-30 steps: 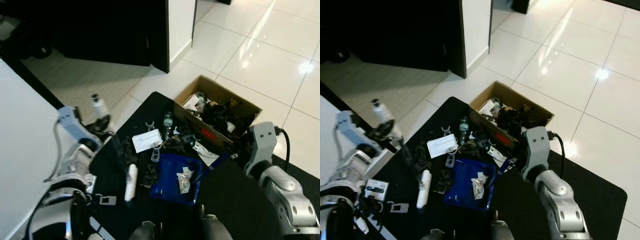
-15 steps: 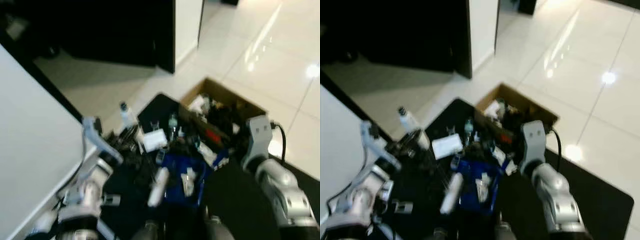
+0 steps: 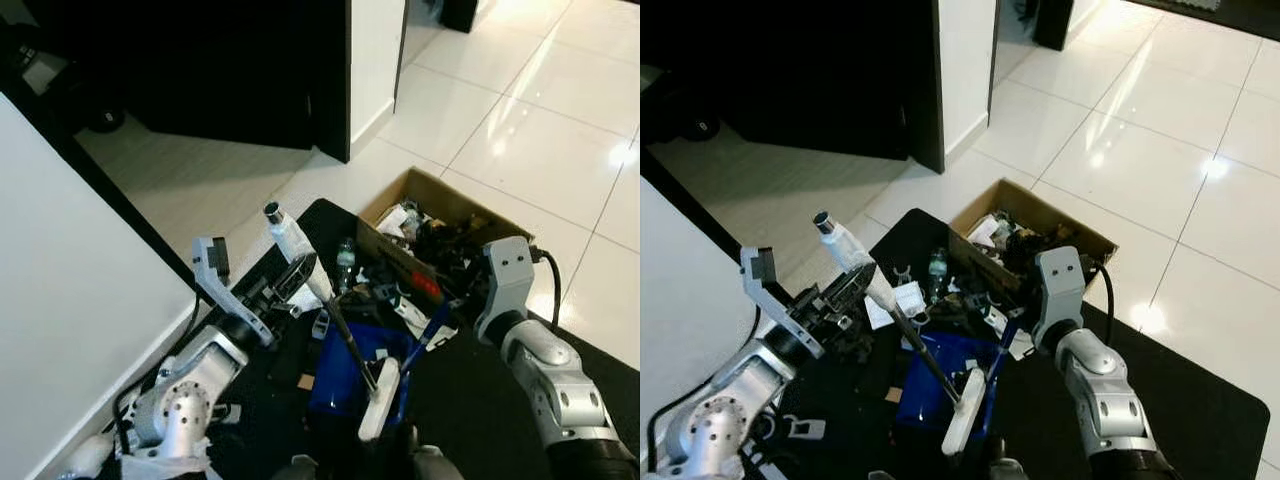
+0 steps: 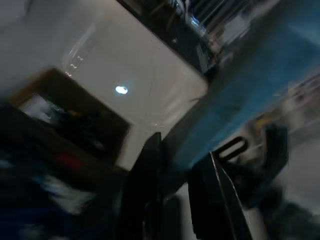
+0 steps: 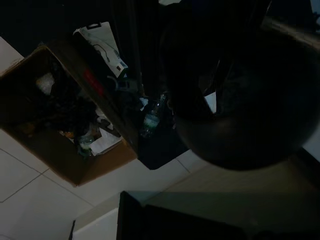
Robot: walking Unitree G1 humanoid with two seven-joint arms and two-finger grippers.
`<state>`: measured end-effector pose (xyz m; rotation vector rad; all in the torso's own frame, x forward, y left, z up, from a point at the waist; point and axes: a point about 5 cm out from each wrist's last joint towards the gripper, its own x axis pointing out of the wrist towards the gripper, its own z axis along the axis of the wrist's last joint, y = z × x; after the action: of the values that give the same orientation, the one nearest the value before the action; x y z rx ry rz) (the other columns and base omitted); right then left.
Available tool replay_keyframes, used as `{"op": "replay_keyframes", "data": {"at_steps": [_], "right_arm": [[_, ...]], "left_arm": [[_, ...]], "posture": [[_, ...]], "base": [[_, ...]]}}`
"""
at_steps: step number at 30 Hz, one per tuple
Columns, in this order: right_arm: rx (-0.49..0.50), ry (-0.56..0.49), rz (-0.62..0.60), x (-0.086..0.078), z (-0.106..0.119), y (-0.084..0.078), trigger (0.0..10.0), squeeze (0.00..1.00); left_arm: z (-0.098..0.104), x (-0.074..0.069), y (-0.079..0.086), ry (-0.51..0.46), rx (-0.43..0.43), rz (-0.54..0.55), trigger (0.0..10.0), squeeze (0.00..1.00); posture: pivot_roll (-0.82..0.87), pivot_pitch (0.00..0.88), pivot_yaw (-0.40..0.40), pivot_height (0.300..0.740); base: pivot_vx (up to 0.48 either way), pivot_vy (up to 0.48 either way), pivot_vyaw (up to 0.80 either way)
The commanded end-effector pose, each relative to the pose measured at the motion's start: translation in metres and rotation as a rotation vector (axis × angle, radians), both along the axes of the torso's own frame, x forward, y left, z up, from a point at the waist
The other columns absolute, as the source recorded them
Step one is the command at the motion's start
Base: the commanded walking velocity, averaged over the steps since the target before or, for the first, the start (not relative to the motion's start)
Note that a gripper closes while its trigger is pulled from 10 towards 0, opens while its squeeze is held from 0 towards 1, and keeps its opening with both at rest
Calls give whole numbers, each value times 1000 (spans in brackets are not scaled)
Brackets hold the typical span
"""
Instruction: Sweep floor
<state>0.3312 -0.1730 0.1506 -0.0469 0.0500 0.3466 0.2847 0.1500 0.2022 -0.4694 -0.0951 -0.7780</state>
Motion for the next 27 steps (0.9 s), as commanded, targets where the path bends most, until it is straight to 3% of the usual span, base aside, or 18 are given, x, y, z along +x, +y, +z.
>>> {"op": "replay_keyframes", "data": {"at_steps": [1, 6, 10, 13, 17, 21, 25, 27], "right_arm": [[83, 72, 63, -4, -18, 15, 10000, 0], [138, 11, 39, -1, -9, 12, 10000, 0], [160, -28, 13, 0, -2, 6, 10000, 0], [165, -36, 6, 0, 0, 4, 10000, 0], [176, -73, -3, 1, 9, 2, 10000, 0], [207, -200, -22, 2, 44, -5, 10000, 0], [216, -235, -28, 1, 55, -7, 10000, 0], [217, -266, -41, 0, 65, -10, 10000, 0]], "left_arm": [[7, -5, 4, -59, 75, 10, 10000, 0], [39, -8, 37, -172, 203, 148, 10000, 0], [63, -13, 48, -232, 149, 193, 10000, 0], [68, -14, 51, -243, 126, 209, 10000, 0], [74, -8, 65, -246, 71, 312, 10000, 0], [66, 11, 104, -185, 71, 701, 10000, 0], [64, 14, 116, -165, 61, 814, 10000, 0], [64, 15, 130, -159, 78, 946, 10000, 0]], "posture": [[24, 278, 88, 740], [31, 265, 86, 740], [33, 248, 76, 740], [33, 245, 75, 740], [36, 225, 77, 740], [24, 200, 83, 740], [19, 198, 83, 740], [14, 197, 83, 740]], "base": [[0, 0, 0], [0, 0, 0], [0, 0, 0], [0, 0, 0], [0, 0, 0], [0, 0, 0], [0, 0, 0], [0, 0, 0]]}}
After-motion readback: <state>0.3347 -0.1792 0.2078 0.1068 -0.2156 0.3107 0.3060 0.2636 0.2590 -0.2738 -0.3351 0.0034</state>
